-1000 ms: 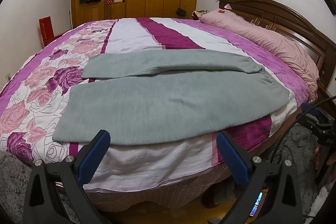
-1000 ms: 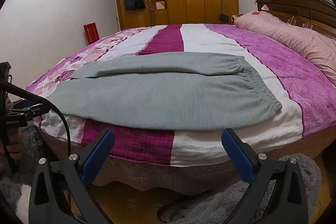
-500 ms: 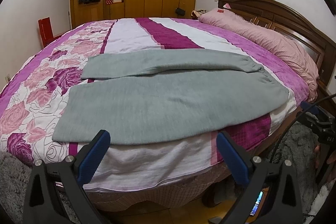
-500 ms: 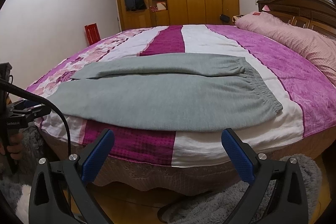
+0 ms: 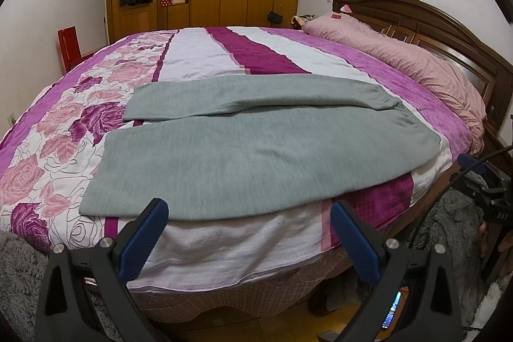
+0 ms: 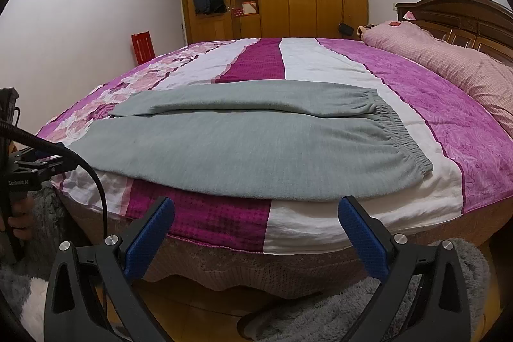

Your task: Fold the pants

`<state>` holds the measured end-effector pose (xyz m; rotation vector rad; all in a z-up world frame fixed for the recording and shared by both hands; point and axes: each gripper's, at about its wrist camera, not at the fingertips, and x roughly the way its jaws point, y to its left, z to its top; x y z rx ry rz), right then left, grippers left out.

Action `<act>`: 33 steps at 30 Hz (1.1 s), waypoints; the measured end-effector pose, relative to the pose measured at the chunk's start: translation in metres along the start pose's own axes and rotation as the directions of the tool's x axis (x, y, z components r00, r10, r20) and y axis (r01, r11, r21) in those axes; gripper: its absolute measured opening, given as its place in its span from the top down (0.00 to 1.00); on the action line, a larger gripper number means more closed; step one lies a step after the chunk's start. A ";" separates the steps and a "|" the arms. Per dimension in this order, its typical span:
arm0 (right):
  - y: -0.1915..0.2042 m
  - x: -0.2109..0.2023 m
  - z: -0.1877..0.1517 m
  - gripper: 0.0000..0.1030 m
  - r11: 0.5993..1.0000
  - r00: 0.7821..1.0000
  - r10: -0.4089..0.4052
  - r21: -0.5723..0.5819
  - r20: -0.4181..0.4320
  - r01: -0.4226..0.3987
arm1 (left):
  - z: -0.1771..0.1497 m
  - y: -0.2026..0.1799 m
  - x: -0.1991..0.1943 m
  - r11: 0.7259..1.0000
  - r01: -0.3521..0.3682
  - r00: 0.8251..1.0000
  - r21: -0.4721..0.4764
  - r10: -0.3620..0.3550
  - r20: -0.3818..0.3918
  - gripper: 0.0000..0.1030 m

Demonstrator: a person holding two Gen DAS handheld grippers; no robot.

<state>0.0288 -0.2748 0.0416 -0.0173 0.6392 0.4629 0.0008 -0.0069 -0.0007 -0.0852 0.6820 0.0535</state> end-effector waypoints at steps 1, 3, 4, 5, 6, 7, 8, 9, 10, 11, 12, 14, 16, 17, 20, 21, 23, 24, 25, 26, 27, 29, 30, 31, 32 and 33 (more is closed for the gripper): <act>0.000 0.000 0.000 0.02 1.000 1.000 0.001 0.000 0.001 -0.001 | 0.000 0.000 0.000 1.000 -0.001 1.000 0.000 0.001 0.001 0.00; 0.000 0.000 0.000 0.02 1.000 1.000 -0.001 -0.001 -0.001 0.001 | 0.000 0.000 0.000 1.000 0.000 1.000 0.000 0.000 0.001 0.00; 0.000 0.000 0.000 0.02 1.000 1.000 -0.001 -0.002 -0.001 0.001 | 0.000 0.000 0.000 1.000 -0.001 1.000 0.000 0.001 0.001 0.00; 0.000 0.000 0.000 0.02 1.000 1.000 -0.001 -0.002 -0.001 0.001 | 0.000 -0.001 0.000 1.000 0.000 1.000 0.000 0.000 0.001 0.00; 0.000 0.000 0.000 0.02 1.000 1.000 -0.001 -0.004 -0.001 0.001 | 0.000 0.000 0.000 1.000 -0.001 1.000 0.000 0.001 -0.001 0.00; 0.000 0.001 0.000 0.02 1.000 1.000 -0.002 -0.006 -0.002 0.002 | 0.000 -0.001 0.000 1.000 -0.003 1.000 0.001 0.003 0.001 0.00; 0.001 0.001 0.000 0.02 1.000 1.000 -0.002 -0.008 -0.002 0.002 | 0.000 -0.001 0.000 1.000 -0.001 1.000 0.000 0.001 0.001 0.00; 0.001 0.001 0.000 0.02 1.000 1.000 -0.003 -0.010 -0.002 0.002 | 0.000 -0.001 0.000 1.000 -0.001 1.000 0.001 0.001 0.002 0.00; 0.002 0.001 0.000 0.02 1.000 1.000 -0.003 -0.013 -0.002 0.003 | 0.000 -0.001 0.000 1.000 -0.001 1.000 0.001 0.001 0.002 0.00; 0.002 0.001 0.000 0.02 1.000 1.000 -0.002 -0.015 -0.001 0.002 | 0.000 -0.001 0.000 1.000 -0.001 1.000 0.000 0.001 0.002 0.00; 0.003 0.001 0.000 0.02 1.000 1.000 -0.002 -0.018 -0.002 0.002 | 0.000 0.000 0.000 1.000 -0.002 1.000 0.000 0.002 0.002 0.00; 0.003 0.000 -0.001 0.02 1.000 1.000 -0.003 -0.021 -0.003 0.003 | 0.000 -0.001 0.000 1.000 0.000 1.000 0.000 0.000 0.002 0.00; 0.004 0.001 -0.001 0.02 1.000 1.000 -0.004 -0.025 -0.004 0.004 | 0.000 -0.001 0.000 1.000 -0.003 1.000 0.000 0.003 0.001 0.00; 0.004 0.001 0.000 0.02 1.000 1.000 -0.004 -0.026 -0.005 0.004 | 0.000 -0.001 0.000 1.000 -0.002 1.000 0.001 0.002 0.001 0.00; 0.004 0.001 -0.001 0.02 1.000 1.000 -0.004 -0.029 -0.006 0.004 | 0.000 -0.001 0.000 1.000 -0.003 1.000 0.001 0.003 0.002 0.00; 0.004 0.001 -0.001 0.02 1.000 1.000 -0.004 -0.030 -0.006 0.004 | 0.000 -0.001 0.000 1.000 -0.001 1.000 0.000 0.001 0.001 0.00; 0.004 0.001 -0.001 0.02 1.000 1.000 -0.005 -0.030 -0.007 0.004 | 0.000 -0.001 0.000 1.000 -0.003 1.000 0.000 0.003 0.000 0.00; 0.004 0.001 -0.002 0.02 1.000 1.000 -0.005 -0.030 -0.008 0.005 | 0.000 -0.001 0.000 1.000 -0.001 1.000 0.000 0.001 0.001 0.00; 0.004 0.001 -0.002 0.02 1.000 1.000 -0.005 -0.030 -0.008 0.005 | 0.000 -0.001 0.000 1.000 -0.002 1.000 0.000 0.002 0.001 0.00; 0.004 0.002 -0.002 0.02 1.000 1.000 -0.004 -0.030 -0.008 0.004 | 0.000 -0.001 0.000 1.000 -0.004 1.000 0.000 0.004 0.002 0.00; 0.004 0.002 -0.002 0.02 1.000 1.000 -0.004 -0.031 -0.007 0.004 | 0.000 -0.001 0.000 1.000 -0.001 1.000 0.001 0.001 0.001 0.00; 0.004 0.002 -0.002 0.02 1.000 1.000 -0.005 -0.031 -0.008 0.005 | 0.000 -0.001 0.000 1.000 -0.002 1.000 0.002 0.002 0.001 0.00; 0.004 0.002 -0.002 0.02 1.000 1.000 -0.005 -0.031 -0.008 0.005 | -0.001 -0.002 0.000 1.000 -0.001 1.000 0.003 0.001 0.001 0.00; 0.004 0.002 -0.002 0.02 0.999 1.000 -0.005 -0.032 -0.010 0.005 | -0.001 -0.002 0.000 1.000 0.000 1.000 0.004 0.000 0.000 0.00; 0.004 0.002 -0.002 0.02 0.999 1.000 -0.005 -0.032 -0.010 0.004 | -0.001 -0.002 0.001 1.000 -0.001 1.000 0.005 0.001 -0.001 0.00; 0.004 0.002 -0.002 0.02 0.999 1.000 -0.004 -0.033 -0.011 0.004 | -0.001 -0.002 0.001 1.000 -0.001 1.000 0.005 0.001 -0.002 0.00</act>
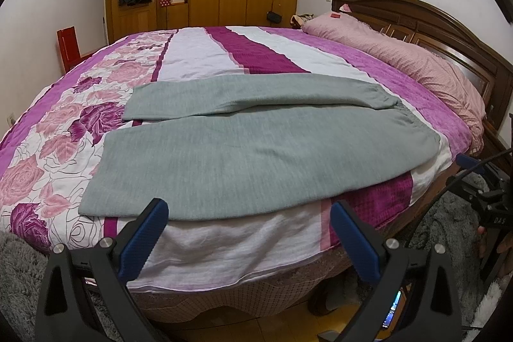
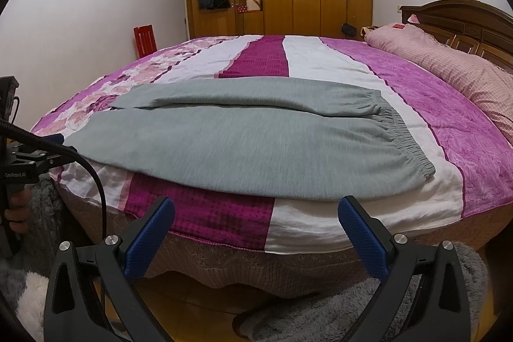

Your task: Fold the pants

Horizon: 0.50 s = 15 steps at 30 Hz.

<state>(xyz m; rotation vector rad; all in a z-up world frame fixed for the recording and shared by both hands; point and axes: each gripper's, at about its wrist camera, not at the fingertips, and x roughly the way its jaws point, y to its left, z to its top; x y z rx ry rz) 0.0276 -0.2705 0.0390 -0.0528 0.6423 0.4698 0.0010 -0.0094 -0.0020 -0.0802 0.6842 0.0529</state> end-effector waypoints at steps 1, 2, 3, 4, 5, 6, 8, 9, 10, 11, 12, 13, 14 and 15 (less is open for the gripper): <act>0.000 0.000 0.000 0.02 1.000 1.000 0.000 -0.002 -0.001 0.000 | 0.001 0.000 0.000 1.000 0.001 1.000 0.000 -0.001 0.000 0.00; 0.001 0.001 0.000 0.02 1.000 1.000 0.001 -0.003 -0.002 -0.001 | 0.001 0.000 0.000 1.000 0.001 1.000 0.000 -0.001 0.000 0.00; 0.001 0.002 0.000 0.02 1.000 1.000 0.001 -0.005 -0.003 -0.001 | 0.000 0.000 0.000 1.000 0.001 1.000 -0.001 -0.001 -0.001 0.00; 0.001 0.002 -0.001 0.02 1.000 1.000 0.001 -0.007 -0.004 -0.001 | 0.000 0.000 0.000 1.000 0.000 1.000 0.000 0.000 -0.001 0.00; 0.001 0.002 0.000 0.02 1.000 1.000 0.001 -0.009 -0.005 -0.001 | 0.000 0.000 0.000 1.000 0.001 1.000 0.000 -0.001 0.000 0.00; 0.002 0.002 0.000 0.02 1.000 1.000 0.002 -0.011 -0.006 -0.002 | 0.000 0.000 0.000 1.000 0.000 1.000 0.001 0.000 -0.001 0.00; 0.002 0.003 -0.001 0.02 1.000 1.000 0.009 -0.012 -0.008 -0.009 | 0.001 0.000 0.000 1.000 0.001 1.000 0.000 -0.001 -0.001 0.00; 0.002 0.003 -0.001 0.02 1.000 1.000 0.009 -0.013 -0.010 -0.009 | 0.001 0.000 0.000 1.000 0.000 1.000 0.000 0.000 -0.001 0.00; 0.002 0.003 0.000 0.02 1.000 1.000 0.007 -0.013 -0.012 -0.007 | 0.001 0.000 0.000 1.000 -0.001 1.000 0.000 0.001 -0.001 0.00; 0.002 0.003 0.000 0.02 1.000 1.000 0.007 -0.014 -0.013 -0.007 | 0.001 0.000 0.000 1.000 0.002 1.000 -0.001 -0.002 -0.001 0.00; 0.002 0.003 0.000 0.02 1.000 1.000 0.008 -0.014 -0.010 -0.008 | 0.000 0.000 0.000 1.000 0.002 1.000 -0.001 -0.002 -0.002 0.00; 0.002 0.003 -0.001 0.02 1.000 1.000 0.008 -0.014 -0.008 -0.008 | 0.001 0.000 0.001 1.000 0.001 1.000 -0.001 -0.001 -0.003 0.00; 0.002 0.004 0.000 0.02 1.000 1.000 0.008 -0.014 -0.009 -0.008 | 0.000 0.000 0.001 1.000 0.002 1.000 0.000 -0.002 -0.003 0.00; 0.002 0.004 0.000 0.02 1.000 1.000 0.007 -0.014 -0.008 -0.007 | 0.000 0.000 0.000 1.000 0.003 1.000 0.000 -0.003 -0.003 0.00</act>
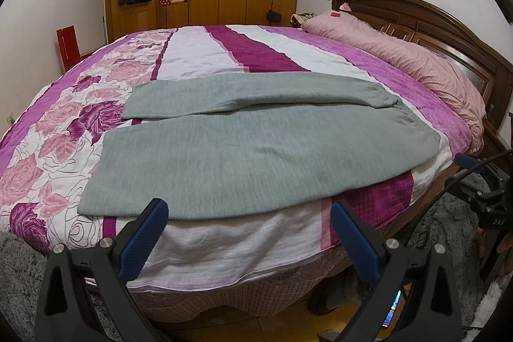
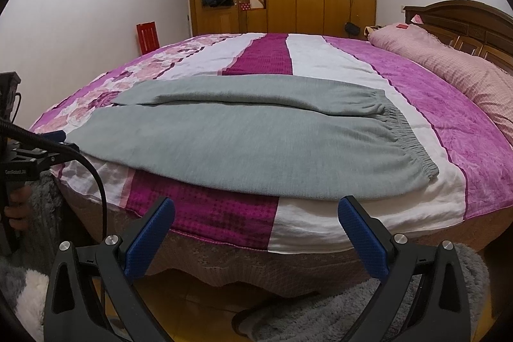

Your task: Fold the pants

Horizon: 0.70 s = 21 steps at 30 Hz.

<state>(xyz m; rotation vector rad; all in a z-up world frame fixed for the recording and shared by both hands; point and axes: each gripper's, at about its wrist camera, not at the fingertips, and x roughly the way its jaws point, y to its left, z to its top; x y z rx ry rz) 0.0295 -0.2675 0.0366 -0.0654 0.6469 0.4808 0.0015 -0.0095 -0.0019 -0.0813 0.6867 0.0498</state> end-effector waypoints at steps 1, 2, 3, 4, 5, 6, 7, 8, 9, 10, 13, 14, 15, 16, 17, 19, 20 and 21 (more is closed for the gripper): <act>0.000 0.000 0.000 0.02 1.000 1.000 -0.001 0.001 0.000 0.001 | 0.000 0.000 0.000 1.000 -0.002 1.000 -0.001 0.002 0.001 0.00; 0.001 0.000 0.000 0.02 1.000 1.000 -0.001 0.000 -0.001 0.001 | 0.000 0.000 0.001 1.000 -0.002 1.000 0.000 0.002 0.000 0.00; 0.001 0.000 0.000 0.02 1.000 1.000 -0.001 0.000 0.000 0.001 | 0.000 0.000 0.001 1.000 0.000 1.000 -0.001 0.000 -0.001 0.00; 0.000 0.001 0.001 0.02 1.000 1.000 0.000 0.002 -0.001 0.000 | 0.000 0.000 0.001 1.000 -0.002 1.000 -0.001 0.002 -0.001 0.00; 0.000 0.000 0.001 0.02 1.000 1.000 0.005 0.002 -0.001 -0.005 | 0.000 0.000 0.001 1.000 -0.003 1.000 -0.001 0.003 -0.001 0.00; -0.001 0.001 0.002 0.02 1.000 1.000 0.021 0.007 -0.003 -0.021 | 0.000 0.000 0.001 1.000 -0.002 1.000 -0.001 0.002 0.000 0.00; -0.004 0.003 0.006 0.02 0.998 0.998 0.063 0.023 -0.004 -0.063 | 0.001 0.000 0.001 1.000 0.002 1.000 -0.001 -0.002 -0.002 0.00; -0.007 0.005 0.009 0.02 0.994 0.995 0.101 0.039 -0.007 -0.101 | 0.002 0.000 0.002 1.000 0.009 1.000 0.001 -0.009 -0.006 0.00; -0.010 0.008 0.014 0.02 0.989 0.990 0.139 0.056 -0.009 -0.138 | 0.005 0.000 0.004 1.000 0.018 1.000 0.005 -0.018 -0.011 0.00; -0.016 0.013 0.020 0.02 0.983 0.985 0.170 0.068 -0.008 -0.169 | 0.010 0.001 0.006 1.000 0.028 0.999 0.014 -0.028 -0.016 0.00; -0.022 0.028 0.038 0.02 0.984 0.984 0.175 0.039 -0.012 -0.175 | 0.024 0.003 0.016 0.999 0.038 0.999 0.037 -0.037 -0.027 0.00; -0.024 0.033 0.043 0.02 0.984 0.984 0.177 0.027 -0.017 -0.177 | 0.029 0.004 0.020 0.998 0.042 0.999 0.042 -0.040 -0.033 0.00; -0.025 0.038 0.050 0.02 0.983 0.983 0.183 0.011 -0.022 -0.183 | 0.036 0.004 0.025 0.998 0.043 0.998 0.050 -0.041 -0.040 0.00; -0.027 0.042 0.055 0.02 0.982 0.982 0.188 -0.002 -0.026 -0.188 | 0.041 0.005 0.030 0.998 0.041 0.998 0.056 -0.038 -0.046 0.00; -0.028 0.047 0.060 0.02 0.982 0.982 0.189 -0.015 -0.030 -0.189 | 0.048 0.006 0.036 0.997 0.039 0.998 0.066 -0.036 -0.051 0.00; -0.030 0.059 0.071 0.02 0.980 0.980 0.193 -0.043 -0.043 -0.195 | 0.062 0.007 0.049 0.996 0.022 0.998 0.089 -0.016 -0.064 0.00; -0.031 0.063 0.075 0.02 0.979 0.979 0.197 -0.049 -0.047 -0.200 | 0.067 0.008 0.054 0.995 0.018 0.998 0.096 -0.012 -0.067 0.00; -0.031 0.068 0.080 0.02 0.977 0.978 0.202 -0.056 -0.052 -0.205 | 0.073 0.007 0.061 0.994 0.013 0.997 0.107 -0.005 -0.076 0.00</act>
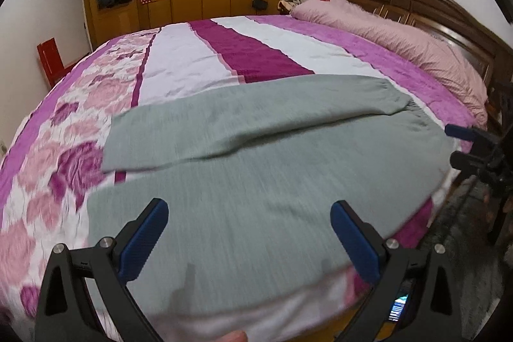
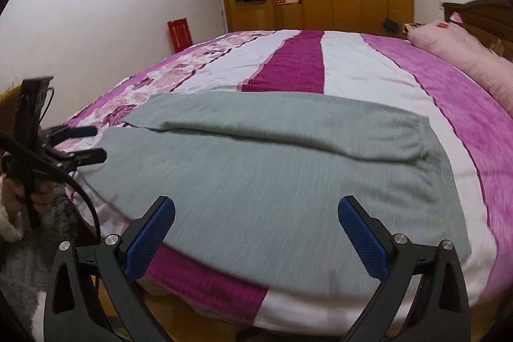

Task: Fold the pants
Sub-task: 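Lower both grippers toward the long edge of the grey sweatpants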

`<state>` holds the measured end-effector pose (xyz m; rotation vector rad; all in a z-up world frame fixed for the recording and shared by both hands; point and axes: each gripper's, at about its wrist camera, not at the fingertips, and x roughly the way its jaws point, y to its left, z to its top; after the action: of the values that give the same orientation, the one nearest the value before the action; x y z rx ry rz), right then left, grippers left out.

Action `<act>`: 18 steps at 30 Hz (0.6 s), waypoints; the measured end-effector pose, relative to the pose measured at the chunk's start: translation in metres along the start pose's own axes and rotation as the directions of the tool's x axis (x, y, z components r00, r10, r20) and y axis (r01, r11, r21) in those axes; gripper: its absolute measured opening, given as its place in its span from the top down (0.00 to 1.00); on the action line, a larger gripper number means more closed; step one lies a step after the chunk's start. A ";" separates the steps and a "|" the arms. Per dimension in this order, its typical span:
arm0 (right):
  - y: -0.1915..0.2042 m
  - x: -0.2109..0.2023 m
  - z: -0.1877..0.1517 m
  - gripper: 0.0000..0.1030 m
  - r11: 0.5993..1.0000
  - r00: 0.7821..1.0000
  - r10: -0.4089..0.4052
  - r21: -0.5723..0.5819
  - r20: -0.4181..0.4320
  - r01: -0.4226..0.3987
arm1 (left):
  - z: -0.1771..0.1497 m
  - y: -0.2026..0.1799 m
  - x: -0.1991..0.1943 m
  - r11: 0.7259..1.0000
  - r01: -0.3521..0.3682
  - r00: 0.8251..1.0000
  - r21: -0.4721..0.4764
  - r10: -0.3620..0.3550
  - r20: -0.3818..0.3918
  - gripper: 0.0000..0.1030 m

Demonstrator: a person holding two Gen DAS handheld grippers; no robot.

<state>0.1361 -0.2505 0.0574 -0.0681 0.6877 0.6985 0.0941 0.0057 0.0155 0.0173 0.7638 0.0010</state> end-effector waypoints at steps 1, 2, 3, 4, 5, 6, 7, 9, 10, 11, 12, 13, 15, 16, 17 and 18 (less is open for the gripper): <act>-0.002 0.005 0.005 0.02 1.000 1.000 0.004 -0.007 -0.006 -0.004 | 0.005 0.001 0.005 1.000 -0.006 1.000 0.007 0.006 -0.009 0.00; -0.004 0.009 0.008 0.02 1.000 1.000 0.008 -0.013 -0.012 -0.008 | 0.011 0.001 0.010 1.000 -0.012 1.000 0.016 0.012 -0.015 0.00; -0.006 0.015 0.012 0.02 1.000 1.000 0.015 -0.018 -0.020 -0.016 | 0.017 0.002 0.016 1.000 -0.017 1.000 0.022 0.017 -0.020 0.00; -0.008 0.020 0.016 0.02 1.000 0.999 0.025 -0.017 -0.028 -0.026 | 0.023 0.002 0.022 0.999 -0.019 0.999 0.026 0.020 -0.025 0.00; -0.010 0.024 0.019 0.02 0.999 0.999 0.031 -0.013 -0.035 -0.031 | 0.028 0.002 0.026 0.999 -0.017 0.999 0.027 0.018 -0.029 0.00; -0.013 0.030 0.023 0.02 0.999 0.998 0.034 -0.008 -0.045 -0.034 | 0.033 0.003 0.030 0.999 -0.018 0.999 0.028 0.018 -0.032 0.00; -0.016 0.035 0.027 0.02 0.999 0.998 0.039 -0.007 -0.052 -0.039 | 0.040 0.004 0.035 0.999 -0.028 0.999 0.026 0.029 -0.033 0.00; -0.021 0.044 0.033 0.02 0.999 0.998 0.038 -0.014 -0.058 -0.039 | 0.051 0.005 0.043 1.000 -0.022 0.999 0.014 0.022 -0.030 0.00; -0.023 0.051 0.039 0.02 0.999 0.997 0.034 -0.022 -0.065 -0.035 | 0.058 0.006 0.049 1.000 -0.007 0.999 0.013 0.008 -0.038 0.00; -0.025 0.055 0.042 0.02 0.999 0.997 0.034 -0.028 -0.070 -0.036 | 0.063 0.007 0.054 1.000 -0.005 0.999 0.011 0.006 -0.044 0.00; -0.028 0.060 0.046 0.02 0.999 0.997 0.036 -0.034 -0.074 -0.038 | 0.068 0.008 0.059 1.000 -0.007 0.999 0.013 0.008 -0.047 0.00; -0.031 0.066 0.052 0.02 0.998 0.996 0.035 -0.043 -0.079 -0.038 | 0.073 0.009 0.065 1.000 -0.007 0.999 0.022 0.008 -0.052 0.00; -0.037 0.076 0.061 0.02 0.998 0.995 0.033 -0.057 -0.089 -0.039 | 0.083 0.013 0.079 0.999 -0.009 0.998 0.036 0.012 -0.059 0.00; -0.040 0.080 0.064 0.02 0.997 0.995 0.036 -0.063 -0.094 -0.042 | 0.090 0.017 0.087 0.999 -0.009 0.998 0.038 0.012 -0.064 0.00; -0.044 0.087 0.069 0.02 0.996 0.994 0.037 -0.071 -0.102 -0.044 | 0.094 0.019 0.092 0.999 -0.007 0.998 0.040 0.010 -0.068 0.00; -0.047 0.093 0.074 0.02 0.996 0.993 0.038 -0.079 -0.110 -0.047 | 0.100 0.023 0.100 0.999 -0.006 0.997 0.044 0.009 -0.077 0.00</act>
<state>0.2588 -0.2131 0.0512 -0.1679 0.7668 0.7675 0.2356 0.0281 0.0183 0.0618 0.8409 -0.0081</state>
